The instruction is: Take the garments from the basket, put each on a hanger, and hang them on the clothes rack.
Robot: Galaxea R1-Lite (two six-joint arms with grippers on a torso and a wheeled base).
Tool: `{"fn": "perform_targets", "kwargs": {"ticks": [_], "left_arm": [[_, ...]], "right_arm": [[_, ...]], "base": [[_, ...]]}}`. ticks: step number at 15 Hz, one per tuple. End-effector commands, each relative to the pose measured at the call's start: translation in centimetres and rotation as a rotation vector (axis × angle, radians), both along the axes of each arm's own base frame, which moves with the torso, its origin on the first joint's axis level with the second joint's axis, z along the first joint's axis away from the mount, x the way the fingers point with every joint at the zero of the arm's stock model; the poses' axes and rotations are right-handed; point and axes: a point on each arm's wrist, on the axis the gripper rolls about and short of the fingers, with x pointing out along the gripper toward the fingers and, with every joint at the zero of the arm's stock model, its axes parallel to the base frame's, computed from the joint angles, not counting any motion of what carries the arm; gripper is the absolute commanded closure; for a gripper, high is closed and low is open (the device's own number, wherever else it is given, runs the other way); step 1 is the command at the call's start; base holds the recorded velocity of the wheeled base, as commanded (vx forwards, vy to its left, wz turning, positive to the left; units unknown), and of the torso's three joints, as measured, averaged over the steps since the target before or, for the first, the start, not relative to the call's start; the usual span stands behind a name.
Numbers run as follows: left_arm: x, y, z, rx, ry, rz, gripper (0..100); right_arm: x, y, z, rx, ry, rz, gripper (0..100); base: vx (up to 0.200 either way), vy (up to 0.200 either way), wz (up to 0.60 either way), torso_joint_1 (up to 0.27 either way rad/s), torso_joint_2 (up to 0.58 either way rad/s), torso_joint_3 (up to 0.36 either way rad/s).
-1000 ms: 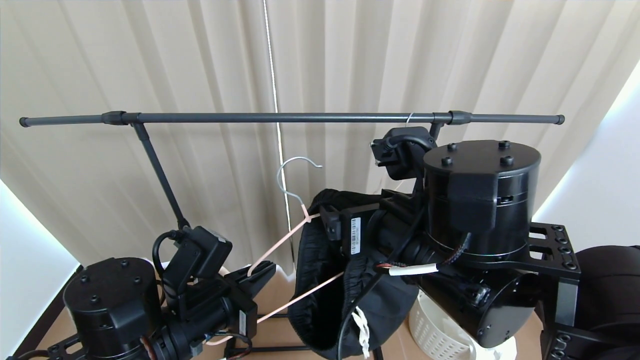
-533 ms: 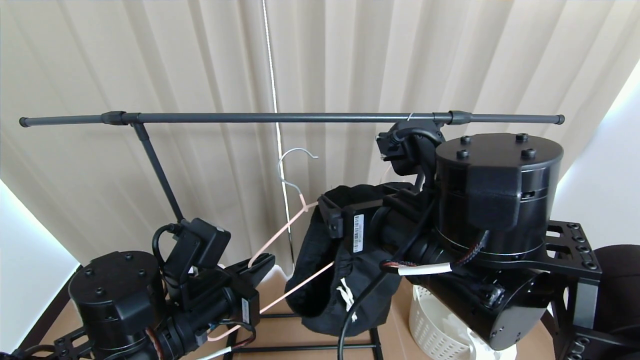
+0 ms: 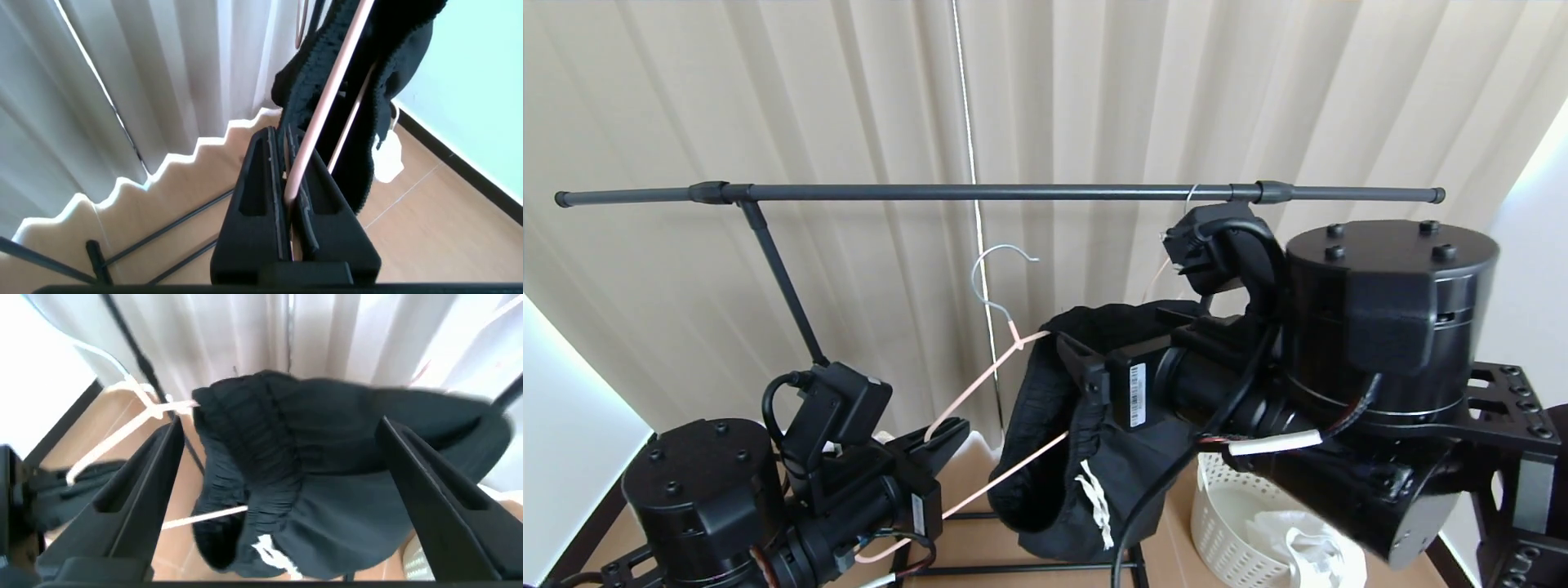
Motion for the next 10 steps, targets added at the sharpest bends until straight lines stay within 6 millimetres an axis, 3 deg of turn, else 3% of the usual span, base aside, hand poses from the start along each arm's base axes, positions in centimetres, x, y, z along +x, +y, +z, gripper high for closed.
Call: {"fn": "perform_targets", "kwargs": {"ticks": [1,4,9,10], "left_arm": [[-0.1,0.1,0.0,0.0,-0.005,-0.001,100],[-0.7,0.3,-0.5,0.029,0.003,-0.042,100],[-2.0,0.1,-0.9,0.08,-0.035,-0.1,100],[-2.3,-0.1,-0.9,0.082,-0.047,-0.12,100]], "right_arm": [[0.2,-4.7,1.3,-0.087,-0.069,0.084,0],[1.8,-8.8,2.1,-0.221,-0.165,0.265,0],[3.2,-11.3,3.0,-0.304,-0.135,0.645,0],[4.3,-11.4,3.2,-0.344,-0.131,0.724,0]], "base": [[0.0,0.0,0.0,0.0,0.0,0.0],[0.0,0.0,0.0,0.0,0.0,0.0],[0.0,0.0,0.0,0.0,0.0,0.0],[0.0,0.0,0.0,0.0,0.0,0.0]]}}
